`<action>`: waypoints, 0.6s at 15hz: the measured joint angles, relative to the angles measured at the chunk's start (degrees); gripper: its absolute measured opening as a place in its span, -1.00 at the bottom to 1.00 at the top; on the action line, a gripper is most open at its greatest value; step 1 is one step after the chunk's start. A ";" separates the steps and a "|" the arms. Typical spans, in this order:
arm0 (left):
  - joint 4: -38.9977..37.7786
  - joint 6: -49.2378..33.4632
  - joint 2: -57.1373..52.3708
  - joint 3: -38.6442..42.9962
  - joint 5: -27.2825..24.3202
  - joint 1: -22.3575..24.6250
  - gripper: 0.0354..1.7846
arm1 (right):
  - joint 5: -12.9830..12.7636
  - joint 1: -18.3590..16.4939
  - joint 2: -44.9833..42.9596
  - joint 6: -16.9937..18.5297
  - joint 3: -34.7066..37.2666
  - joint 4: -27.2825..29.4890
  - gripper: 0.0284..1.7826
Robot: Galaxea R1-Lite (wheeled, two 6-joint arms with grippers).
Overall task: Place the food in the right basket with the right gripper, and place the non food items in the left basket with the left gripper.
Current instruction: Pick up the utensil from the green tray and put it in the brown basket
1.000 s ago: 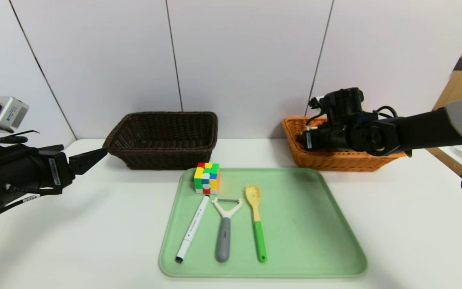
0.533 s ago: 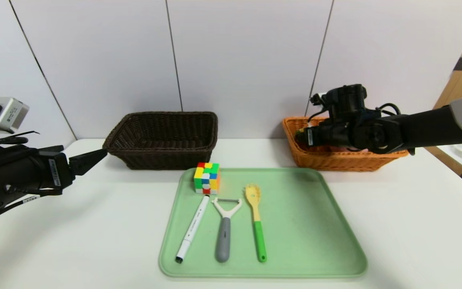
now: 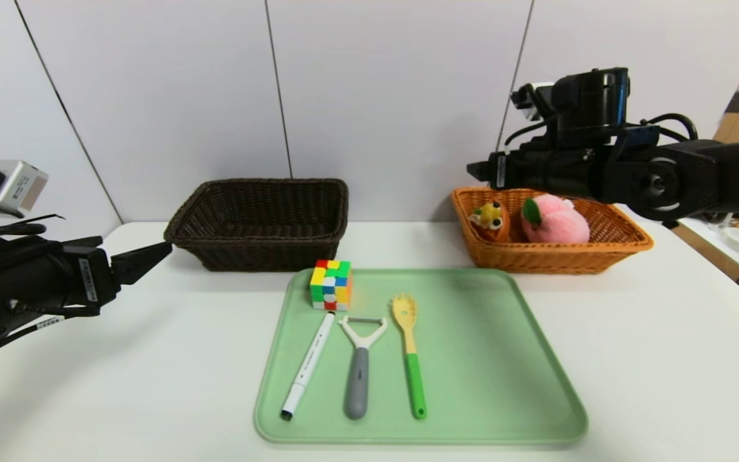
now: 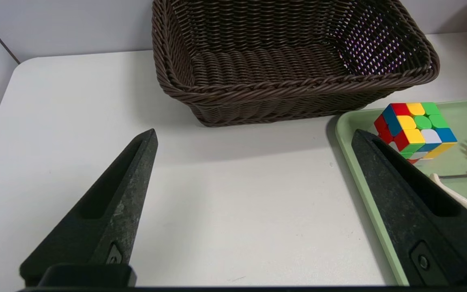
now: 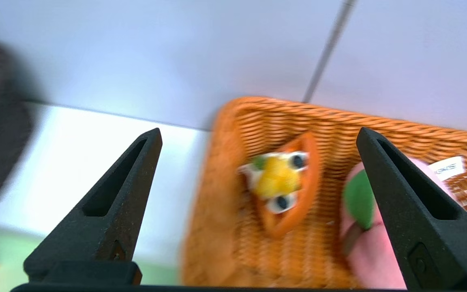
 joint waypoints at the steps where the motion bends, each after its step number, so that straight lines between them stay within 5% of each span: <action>1: -0.63 -0.02 -0.05 0.28 0.00 0.00 0.89 | -0.34 2.08 -1.54 1.55 0.00 2.12 0.86; 9: -2.95 0.02 -0.55 1.52 0.00 -0.02 0.89 | -4.04 17.60 -6.06 15.10 0.82 29.39 0.90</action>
